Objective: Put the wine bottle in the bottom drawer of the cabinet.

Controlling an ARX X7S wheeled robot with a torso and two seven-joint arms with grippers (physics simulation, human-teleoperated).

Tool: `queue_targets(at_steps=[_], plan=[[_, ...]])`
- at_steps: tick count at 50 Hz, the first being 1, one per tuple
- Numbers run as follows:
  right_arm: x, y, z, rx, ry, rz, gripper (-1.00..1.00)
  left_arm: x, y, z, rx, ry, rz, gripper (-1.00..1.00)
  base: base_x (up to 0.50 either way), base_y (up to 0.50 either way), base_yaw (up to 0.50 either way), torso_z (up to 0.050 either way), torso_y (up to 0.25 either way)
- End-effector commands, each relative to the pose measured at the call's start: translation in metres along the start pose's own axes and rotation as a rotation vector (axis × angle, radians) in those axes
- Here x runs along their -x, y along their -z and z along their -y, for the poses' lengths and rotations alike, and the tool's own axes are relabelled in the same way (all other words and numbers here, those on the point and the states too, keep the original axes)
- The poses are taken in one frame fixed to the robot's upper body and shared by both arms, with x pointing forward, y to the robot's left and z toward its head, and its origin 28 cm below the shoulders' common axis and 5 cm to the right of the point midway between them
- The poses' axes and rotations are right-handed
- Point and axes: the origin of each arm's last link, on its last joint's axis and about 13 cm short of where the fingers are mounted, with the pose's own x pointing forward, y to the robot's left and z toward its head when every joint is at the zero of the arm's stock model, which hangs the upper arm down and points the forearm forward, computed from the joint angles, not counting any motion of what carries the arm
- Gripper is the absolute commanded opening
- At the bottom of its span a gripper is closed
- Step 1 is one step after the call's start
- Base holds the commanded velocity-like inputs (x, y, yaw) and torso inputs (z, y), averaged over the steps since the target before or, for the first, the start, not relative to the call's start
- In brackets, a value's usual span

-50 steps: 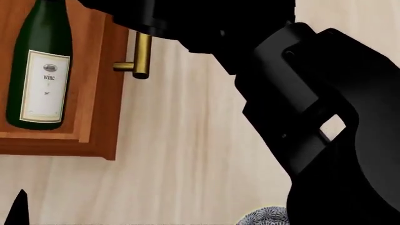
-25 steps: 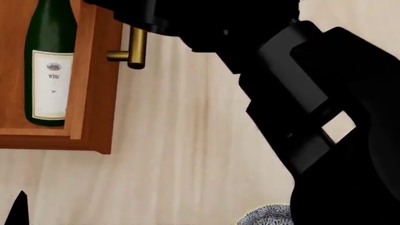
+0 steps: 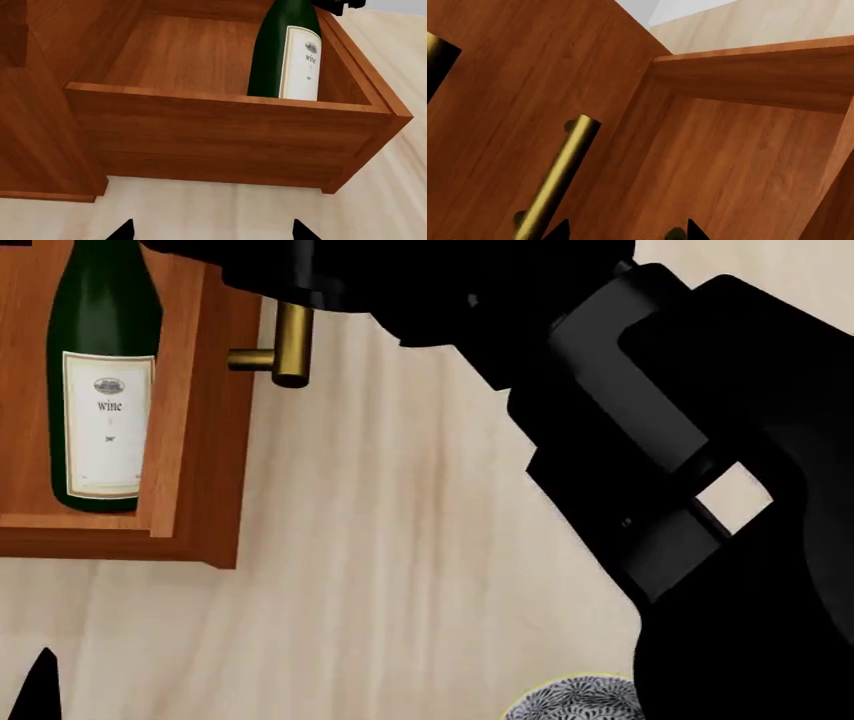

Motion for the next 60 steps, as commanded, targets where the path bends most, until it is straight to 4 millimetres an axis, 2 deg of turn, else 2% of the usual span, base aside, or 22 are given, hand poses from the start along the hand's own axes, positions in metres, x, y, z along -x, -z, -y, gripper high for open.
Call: queue_targets(at_steps=[1,9,15,33,49,55,60], plan=[[-0.017,0.069,0.022,0.017,0.186,-0.254,1.00,-0.001,0.000,0.001,0.001,0.001,0.002,1.00,0.01,0.00,0.01,0.000,-0.013],[-0.015,0.063,0.023,0.050,0.230,-0.255,1.00,-0.002,0.001,0.001,0.003,0.003,0.000,1.00,0.00,0.00,0.01,0.000,-0.013],[-0.009,0.061,0.024,0.137,0.282,-0.346,1.00,-0.002,0.002,0.001,0.002,0.002,-0.002,1.00,0.00,0.00,0.00,0.000,-0.012],[0.008,0.027,0.015,0.351,0.410,-0.426,1.00,-0.001,0.004,0.003,0.007,0.015,-0.007,1.00,0.00,0.00,0.00,0.000,-0.007],[0.014,0.019,0.014,0.431,0.457,-0.472,1.00,-0.001,0.002,0.005,0.013,0.018,-0.011,1.00,0.00,0.00,0.00,0.000,-0.005],[0.020,0.006,0.013,0.460,0.476,-0.466,1.00,-0.003,0.006,0.005,0.015,0.023,-0.025,1.00,0.00,0.00,0.00,0.000,-0.004],[0.026,-0.013,0.004,0.466,0.472,-0.425,1.00,-0.003,0.006,0.006,0.015,0.027,-0.025,1.00,0.00,0.00,0.00,0.000,-0.004]])
